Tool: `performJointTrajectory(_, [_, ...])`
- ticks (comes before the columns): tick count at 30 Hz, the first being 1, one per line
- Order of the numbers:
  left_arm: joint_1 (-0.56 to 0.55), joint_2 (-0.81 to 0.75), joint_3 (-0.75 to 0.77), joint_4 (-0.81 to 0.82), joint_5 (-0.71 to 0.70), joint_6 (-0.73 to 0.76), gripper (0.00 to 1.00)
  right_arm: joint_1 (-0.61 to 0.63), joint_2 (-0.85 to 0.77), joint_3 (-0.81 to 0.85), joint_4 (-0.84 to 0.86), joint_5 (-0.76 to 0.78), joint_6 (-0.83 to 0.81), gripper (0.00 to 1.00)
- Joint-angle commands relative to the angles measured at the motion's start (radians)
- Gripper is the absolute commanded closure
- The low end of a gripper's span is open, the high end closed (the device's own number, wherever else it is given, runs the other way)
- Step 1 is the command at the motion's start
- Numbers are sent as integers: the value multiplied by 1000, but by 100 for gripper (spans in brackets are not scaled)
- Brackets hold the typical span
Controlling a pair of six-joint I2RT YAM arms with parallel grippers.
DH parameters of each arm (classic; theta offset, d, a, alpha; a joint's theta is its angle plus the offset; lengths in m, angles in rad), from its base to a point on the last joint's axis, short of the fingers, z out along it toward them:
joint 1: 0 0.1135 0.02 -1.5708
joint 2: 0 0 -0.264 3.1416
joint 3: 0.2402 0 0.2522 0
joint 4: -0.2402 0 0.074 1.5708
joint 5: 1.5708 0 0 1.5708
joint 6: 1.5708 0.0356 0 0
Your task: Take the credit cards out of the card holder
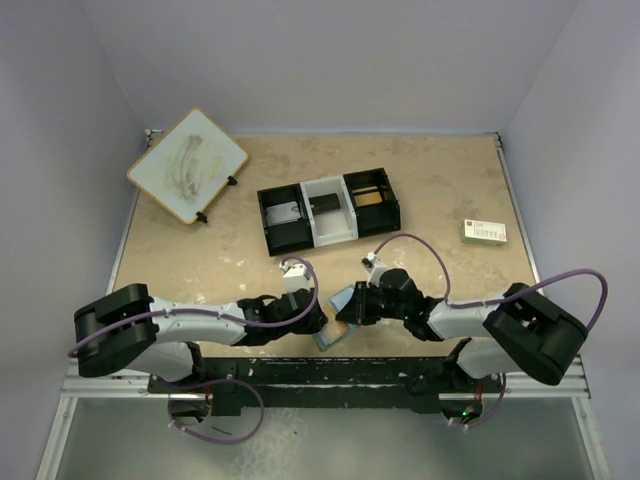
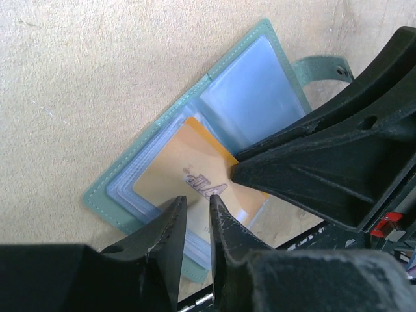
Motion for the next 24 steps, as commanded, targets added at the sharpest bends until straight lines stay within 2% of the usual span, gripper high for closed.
performJointTrajectory(1, [-10, 24, -11, -49, -28, -2, 82, -18, 9, -35, 116, -70, 42, 90])
performJointTrajectory(4, [-12, 25, -16, -61, -34, 2, 83, -32, 20, -51, 165, -98, 61, 100])
performJointTrajectory(13, [-13, 21, -24, -73, -40, 47, 83, -93, -2, -103, 195, -89, 93, 100])
performJointTrajectory(24, [-33, 81, -10, -104, -74, 54, 89, -121, 9, -121, 179, -74, 85, 100])
